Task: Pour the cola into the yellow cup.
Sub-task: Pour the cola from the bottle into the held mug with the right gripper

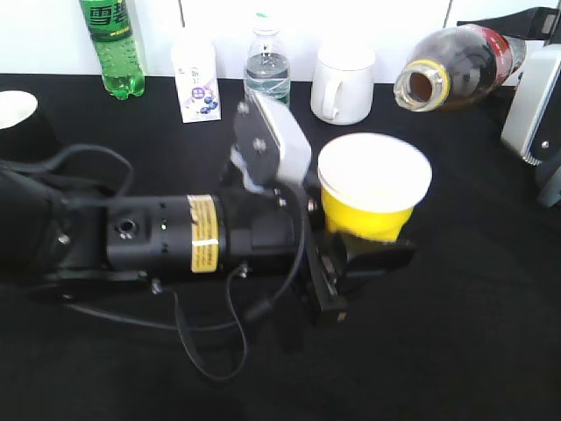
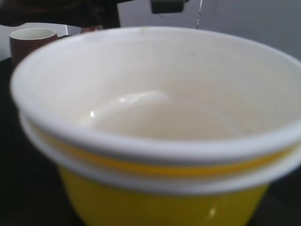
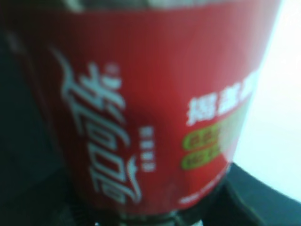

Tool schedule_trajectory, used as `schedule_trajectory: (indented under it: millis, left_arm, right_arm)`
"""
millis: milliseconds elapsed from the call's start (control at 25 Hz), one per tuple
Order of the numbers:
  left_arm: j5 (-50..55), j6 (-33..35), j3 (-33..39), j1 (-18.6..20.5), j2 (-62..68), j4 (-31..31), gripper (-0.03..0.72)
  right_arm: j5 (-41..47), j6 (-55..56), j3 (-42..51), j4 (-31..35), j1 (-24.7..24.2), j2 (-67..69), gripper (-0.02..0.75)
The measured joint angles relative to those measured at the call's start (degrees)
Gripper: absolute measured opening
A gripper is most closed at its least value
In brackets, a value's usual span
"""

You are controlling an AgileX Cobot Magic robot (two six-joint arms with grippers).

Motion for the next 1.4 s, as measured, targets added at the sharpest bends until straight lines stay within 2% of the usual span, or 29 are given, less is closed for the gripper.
schedule_trajectory:
  millis: [840,1080,1400]
  left_arm:
    - [-1.5,2.1,0.0,0.0,2.8,-0.3,0.437]
    - [-1.5,2.1,0.0,0.0,2.8,2.4,0.437]
    - [-1.5,2.1,0.0,0.0,2.8,2.5,0.436]
  right_arm:
    - [2.1,-12.8,0.0,0.8,0.0,0.0,0.417]
    - [2.2,-14.3,0.0,1.2,0.0,0.0,0.417]
    - [1.8,-15.8,0.0,3.2,0.0,0.0,0.417]
